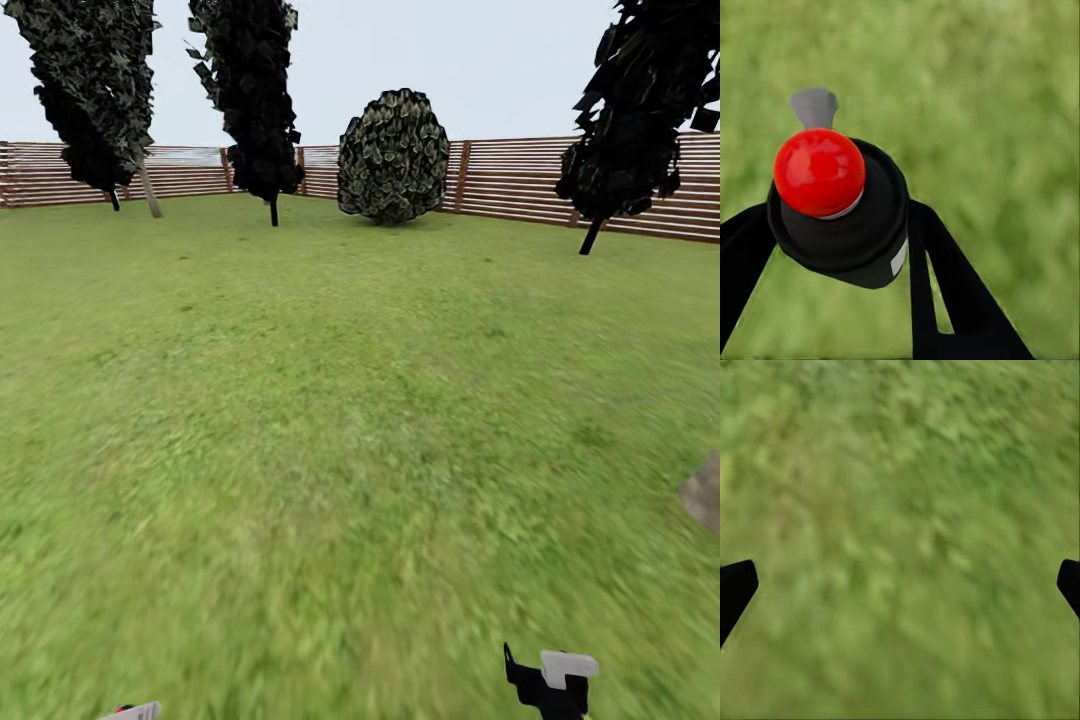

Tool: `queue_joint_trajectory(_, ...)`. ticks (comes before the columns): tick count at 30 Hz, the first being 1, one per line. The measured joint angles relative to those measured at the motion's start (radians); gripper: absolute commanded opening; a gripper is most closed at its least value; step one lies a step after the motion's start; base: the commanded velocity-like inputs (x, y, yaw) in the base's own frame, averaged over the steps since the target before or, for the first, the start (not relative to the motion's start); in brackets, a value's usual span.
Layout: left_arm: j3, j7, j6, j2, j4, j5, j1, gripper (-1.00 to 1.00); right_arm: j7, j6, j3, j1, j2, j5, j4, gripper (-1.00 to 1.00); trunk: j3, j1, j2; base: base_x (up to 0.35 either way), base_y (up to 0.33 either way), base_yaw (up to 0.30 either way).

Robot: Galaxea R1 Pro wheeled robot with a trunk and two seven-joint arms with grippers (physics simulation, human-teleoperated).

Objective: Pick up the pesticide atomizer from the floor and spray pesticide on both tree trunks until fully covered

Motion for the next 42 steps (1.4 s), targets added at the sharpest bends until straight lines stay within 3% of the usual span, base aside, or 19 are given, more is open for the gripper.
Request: queue_joint_trajectory(42, 0.000, -0.001, -0.002, 0.002, 0.000, -0.002, 0.000, -1.00, -0.001, 0.000, 0.000, 0.000, 0.001, 0.001, 0.000, 1.00, -0.010, 0.000, 0.000, 0.000, 0.021, 0.279)
